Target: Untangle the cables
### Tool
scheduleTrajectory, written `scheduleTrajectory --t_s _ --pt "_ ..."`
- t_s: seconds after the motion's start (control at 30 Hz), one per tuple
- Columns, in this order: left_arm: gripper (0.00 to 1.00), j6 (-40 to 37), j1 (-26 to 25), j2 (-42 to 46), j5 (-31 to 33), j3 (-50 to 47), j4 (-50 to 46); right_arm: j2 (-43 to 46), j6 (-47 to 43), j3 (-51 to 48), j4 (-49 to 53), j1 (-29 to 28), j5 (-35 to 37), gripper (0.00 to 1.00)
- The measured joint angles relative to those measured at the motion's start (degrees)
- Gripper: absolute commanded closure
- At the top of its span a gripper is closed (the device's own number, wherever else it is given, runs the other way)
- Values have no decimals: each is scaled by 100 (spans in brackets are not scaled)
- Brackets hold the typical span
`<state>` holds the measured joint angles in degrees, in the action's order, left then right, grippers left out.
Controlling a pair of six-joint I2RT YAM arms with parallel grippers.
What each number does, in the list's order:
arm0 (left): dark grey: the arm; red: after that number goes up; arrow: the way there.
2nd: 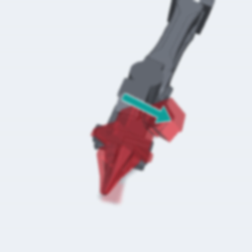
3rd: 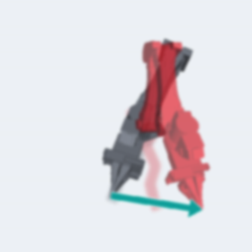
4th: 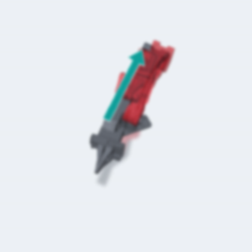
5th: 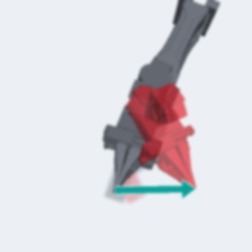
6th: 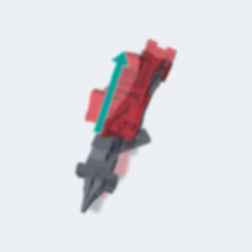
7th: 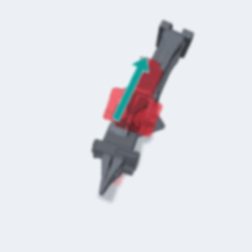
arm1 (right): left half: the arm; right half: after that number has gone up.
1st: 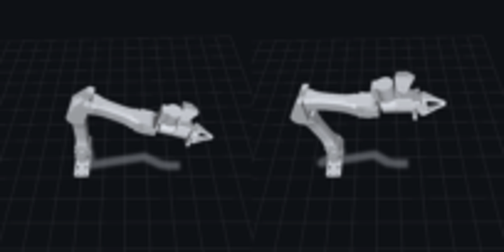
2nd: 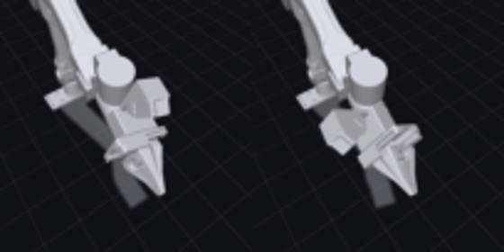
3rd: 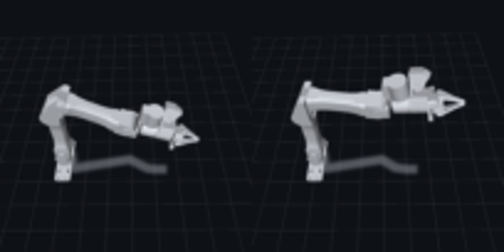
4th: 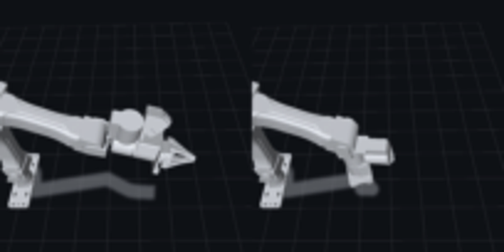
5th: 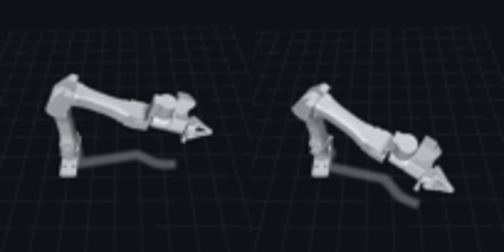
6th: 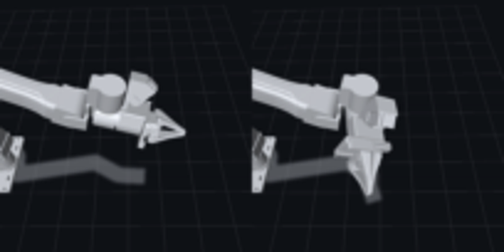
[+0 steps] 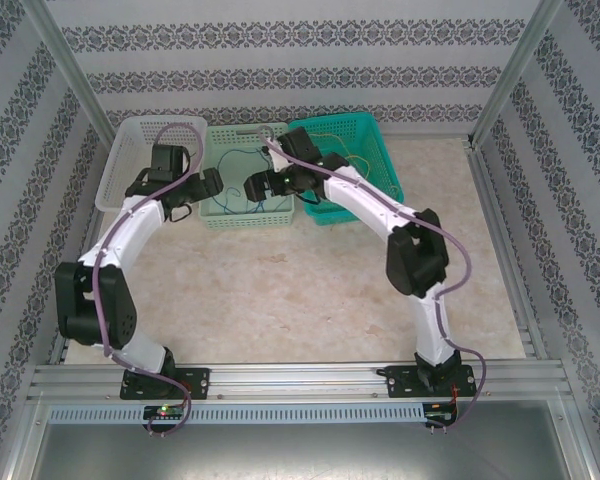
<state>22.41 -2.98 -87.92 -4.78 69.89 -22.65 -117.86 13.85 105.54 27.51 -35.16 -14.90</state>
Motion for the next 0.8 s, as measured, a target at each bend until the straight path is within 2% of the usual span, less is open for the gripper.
scheduleTrajectory --t_s 0.17,0.23,0.37,0.5,0.63,0.8 --pt "0 -254 0 811 675 -992 463 2065 -748 -2640 -1392 -15 1209 2" --pt "0 -400 -7 988 1060 -1464 804 2756 -1016 -3585 -2006 184 1661 2" --pt "0 -767 -70 1025 1963 -2612 1766 3657 -1272 -5436 -3366 1344 2358 2" --pt "0 -1185 -138 857 2376 -3633 2898 3947 -1274 -7134 -4592 2583 2726 2" --pt "0 -1558 -146 708 2374 -4122 3783 4098 -1414 -7648 -4948 2745 2702 2" --pt "0 -2009 -146 625 1919 -4319 5086 4347 -1567 -8052 -6061 2743 2645 2"
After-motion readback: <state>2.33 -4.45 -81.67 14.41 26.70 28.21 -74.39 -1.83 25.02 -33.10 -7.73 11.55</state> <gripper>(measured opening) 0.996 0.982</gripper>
